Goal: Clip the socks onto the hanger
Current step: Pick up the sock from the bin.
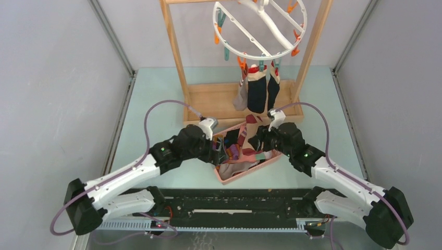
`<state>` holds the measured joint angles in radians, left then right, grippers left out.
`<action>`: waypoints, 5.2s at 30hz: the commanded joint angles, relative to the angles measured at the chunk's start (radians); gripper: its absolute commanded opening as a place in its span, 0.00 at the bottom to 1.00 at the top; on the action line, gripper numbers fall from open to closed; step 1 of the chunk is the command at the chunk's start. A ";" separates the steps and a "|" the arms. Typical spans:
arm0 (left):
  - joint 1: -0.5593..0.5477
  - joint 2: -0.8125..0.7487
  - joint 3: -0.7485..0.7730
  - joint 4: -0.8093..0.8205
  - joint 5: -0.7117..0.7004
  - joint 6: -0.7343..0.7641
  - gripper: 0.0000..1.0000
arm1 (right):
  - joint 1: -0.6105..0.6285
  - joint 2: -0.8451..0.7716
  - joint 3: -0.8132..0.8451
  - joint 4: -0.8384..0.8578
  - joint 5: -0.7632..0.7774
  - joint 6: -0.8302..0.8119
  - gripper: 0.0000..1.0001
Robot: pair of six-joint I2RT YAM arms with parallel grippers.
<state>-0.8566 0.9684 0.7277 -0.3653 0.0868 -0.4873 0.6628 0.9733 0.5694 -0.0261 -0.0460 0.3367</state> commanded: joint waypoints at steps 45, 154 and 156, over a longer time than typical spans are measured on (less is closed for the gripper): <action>-0.052 0.034 0.313 -0.130 -0.178 0.285 0.00 | 0.107 -0.176 -0.048 0.117 -0.210 -0.200 0.61; 0.092 0.016 -0.155 0.589 0.180 0.094 0.00 | 0.002 -0.259 -0.034 -0.049 -0.258 -0.217 0.51; 0.085 -0.057 -0.212 0.648 0.222 0.259 0.00 | -0.009 -0.288 -0.034 -0.036 -0.261 -0.221 0.55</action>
<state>-0.7536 1.0466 0.5739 0.1810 0.2626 -0.6254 0.6754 0.7395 0.5186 -0.0498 -0.2844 0.1436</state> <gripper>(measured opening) 0.012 0.520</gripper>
